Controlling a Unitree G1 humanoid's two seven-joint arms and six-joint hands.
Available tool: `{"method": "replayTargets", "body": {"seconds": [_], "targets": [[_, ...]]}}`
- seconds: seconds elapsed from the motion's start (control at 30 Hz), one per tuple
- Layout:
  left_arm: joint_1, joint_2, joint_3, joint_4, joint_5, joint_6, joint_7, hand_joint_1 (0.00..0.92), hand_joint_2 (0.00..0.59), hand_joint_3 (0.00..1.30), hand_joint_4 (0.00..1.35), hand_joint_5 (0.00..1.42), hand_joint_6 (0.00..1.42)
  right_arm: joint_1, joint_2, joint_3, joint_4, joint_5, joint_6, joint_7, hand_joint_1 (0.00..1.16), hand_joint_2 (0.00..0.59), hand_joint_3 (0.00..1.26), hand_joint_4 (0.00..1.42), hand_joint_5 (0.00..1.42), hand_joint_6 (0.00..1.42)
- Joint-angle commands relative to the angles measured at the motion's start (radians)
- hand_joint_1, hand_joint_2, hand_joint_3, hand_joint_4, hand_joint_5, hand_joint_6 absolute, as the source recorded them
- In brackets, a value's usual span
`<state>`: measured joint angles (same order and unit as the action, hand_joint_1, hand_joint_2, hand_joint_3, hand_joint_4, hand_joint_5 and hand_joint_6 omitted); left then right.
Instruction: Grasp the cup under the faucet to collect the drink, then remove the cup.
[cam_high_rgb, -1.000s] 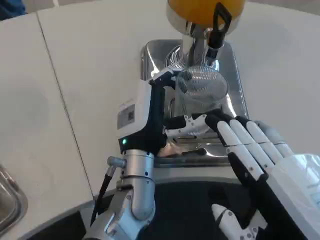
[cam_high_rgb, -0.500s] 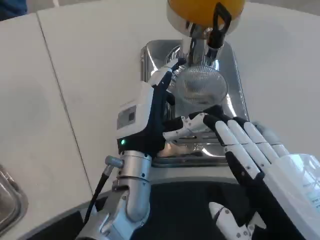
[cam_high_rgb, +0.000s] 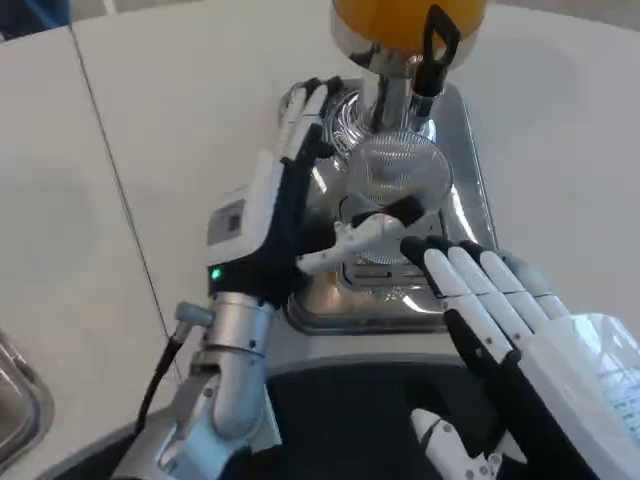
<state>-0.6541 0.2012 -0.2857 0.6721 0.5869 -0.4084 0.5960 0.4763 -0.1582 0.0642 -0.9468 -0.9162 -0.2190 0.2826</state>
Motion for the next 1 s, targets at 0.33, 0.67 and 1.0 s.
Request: {"method": "replayTargets", "body": {"seconds": [0.33, 0.67, 1.0], "targets": [[0.211, 0.309, 0.126, -0.277, -0.046, -0.115, -0.241, 0.273, 0.047, 0.00, 0.00, 0.09, 0.14, 0.034, 0.015, 0.028, 0.010, -0.015, -0.006, -0.054, 0.11, 0.577, 0.00, 0.00, 0.00, 0.00], [0.514, 0.489, 0.212, -0.728, 0.204, 0.056, -0.379, 0.250, 0.047, 0.00, 0.00, 0.00, 0.01, 0.098, 0.086, 0.039, -0.001, 0.016, 0.032, -0.100, 0.11, 0.577, 0.00, 0.00, 0.00, 0.00], [0.848, 0.467, 0.280, -1.029, 0.385, 0.177, -0.423, 0.095, 0.032, 0.00, 0.00, 0.00, 0.00, 0.068, 0.184, 0.035, -0.046, 0.111, 0.181, -0.075, 0.11, 0.577, 0.00, 0.00, 0.00, 0.00]]}}
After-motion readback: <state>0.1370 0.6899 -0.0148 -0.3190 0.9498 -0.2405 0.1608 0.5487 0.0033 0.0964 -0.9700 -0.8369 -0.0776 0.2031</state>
